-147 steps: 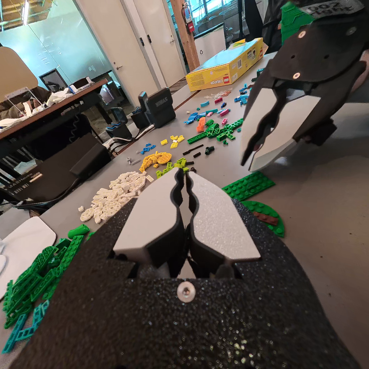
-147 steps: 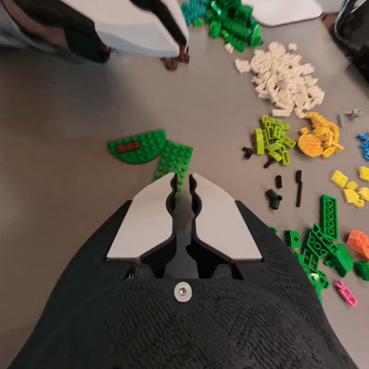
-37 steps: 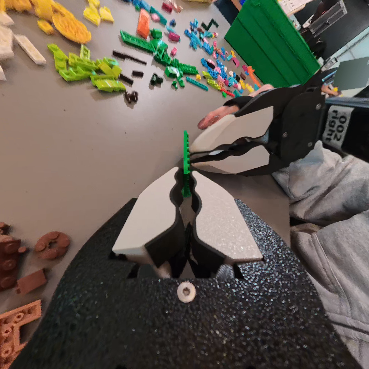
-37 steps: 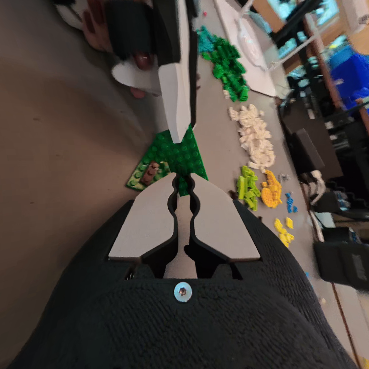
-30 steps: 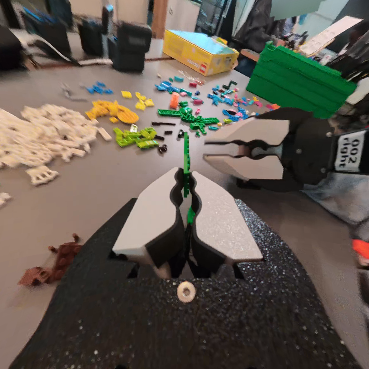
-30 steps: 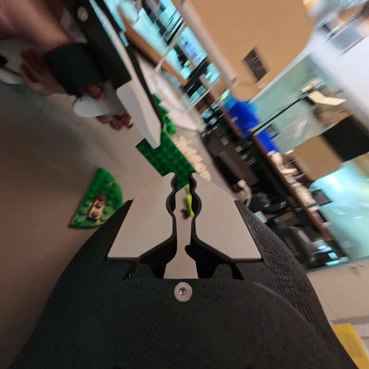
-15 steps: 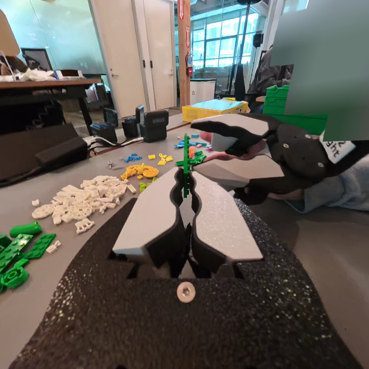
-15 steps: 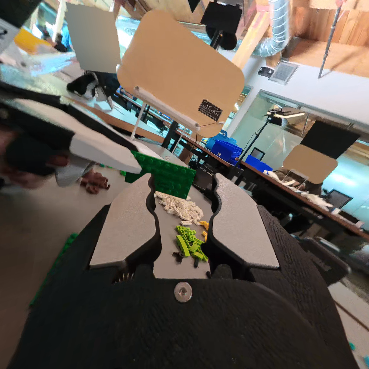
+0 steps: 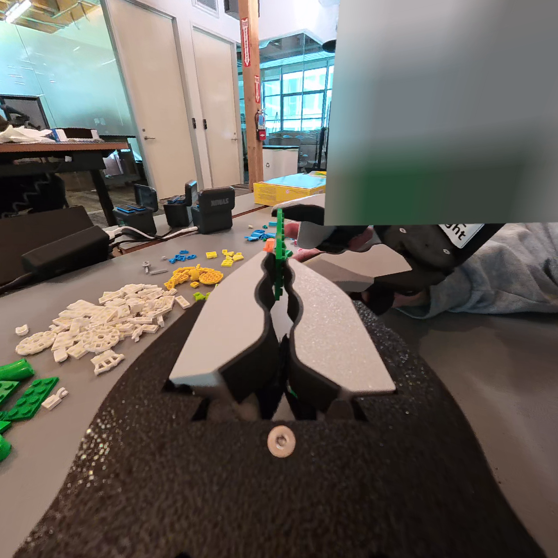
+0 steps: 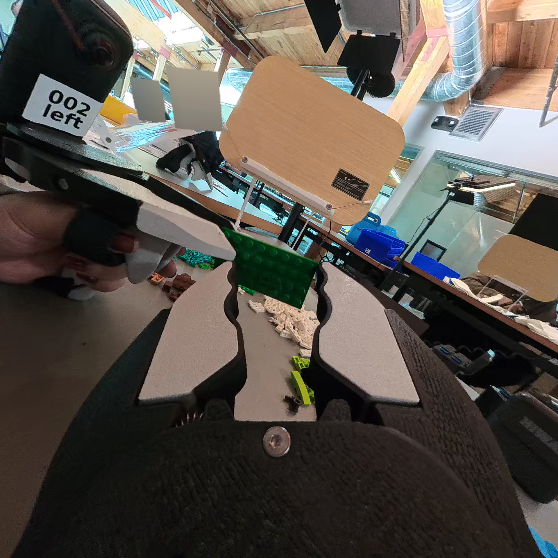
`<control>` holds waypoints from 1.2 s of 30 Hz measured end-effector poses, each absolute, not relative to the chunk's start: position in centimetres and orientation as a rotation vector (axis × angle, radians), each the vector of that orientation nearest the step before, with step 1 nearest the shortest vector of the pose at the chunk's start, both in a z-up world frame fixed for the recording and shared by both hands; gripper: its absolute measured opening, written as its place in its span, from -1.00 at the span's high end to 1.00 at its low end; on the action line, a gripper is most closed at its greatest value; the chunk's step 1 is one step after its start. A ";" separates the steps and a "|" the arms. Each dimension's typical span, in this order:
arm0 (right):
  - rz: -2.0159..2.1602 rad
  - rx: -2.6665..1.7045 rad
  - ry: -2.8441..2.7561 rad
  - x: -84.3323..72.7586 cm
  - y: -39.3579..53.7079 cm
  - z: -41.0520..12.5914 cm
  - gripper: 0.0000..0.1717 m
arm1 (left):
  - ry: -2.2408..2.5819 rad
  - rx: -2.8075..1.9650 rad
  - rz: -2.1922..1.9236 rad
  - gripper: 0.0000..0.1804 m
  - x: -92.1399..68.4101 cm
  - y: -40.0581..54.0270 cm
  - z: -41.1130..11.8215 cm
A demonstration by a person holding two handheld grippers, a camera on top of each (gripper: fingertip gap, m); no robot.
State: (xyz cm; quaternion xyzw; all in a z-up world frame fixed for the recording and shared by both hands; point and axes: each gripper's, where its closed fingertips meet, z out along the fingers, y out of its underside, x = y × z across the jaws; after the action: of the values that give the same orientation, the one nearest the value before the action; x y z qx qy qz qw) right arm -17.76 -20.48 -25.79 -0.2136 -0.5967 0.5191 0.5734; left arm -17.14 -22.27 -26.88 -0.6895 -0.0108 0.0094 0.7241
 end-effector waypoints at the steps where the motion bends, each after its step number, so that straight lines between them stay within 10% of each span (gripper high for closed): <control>1: 1.219 -0.504 -1.396 -17.8 -20.4 -25.8 0.43 | -0.033 -1.529 0.027 0.96 -17.3 -22.2 -27.0; 36: 1.292 -0.491 -1.438 -17.0 -21.0 -25.9 0.56 | 0.043 -1.495 -0.161 0.92 -15.8 -22.8 -26.6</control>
State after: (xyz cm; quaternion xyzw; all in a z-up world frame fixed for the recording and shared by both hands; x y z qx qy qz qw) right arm -17.00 -20.97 -25.93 -0.2067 -0.6057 0.5440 0.5427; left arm -15.85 -22.76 -26.55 -0.6789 0.0195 -0.0731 0.7303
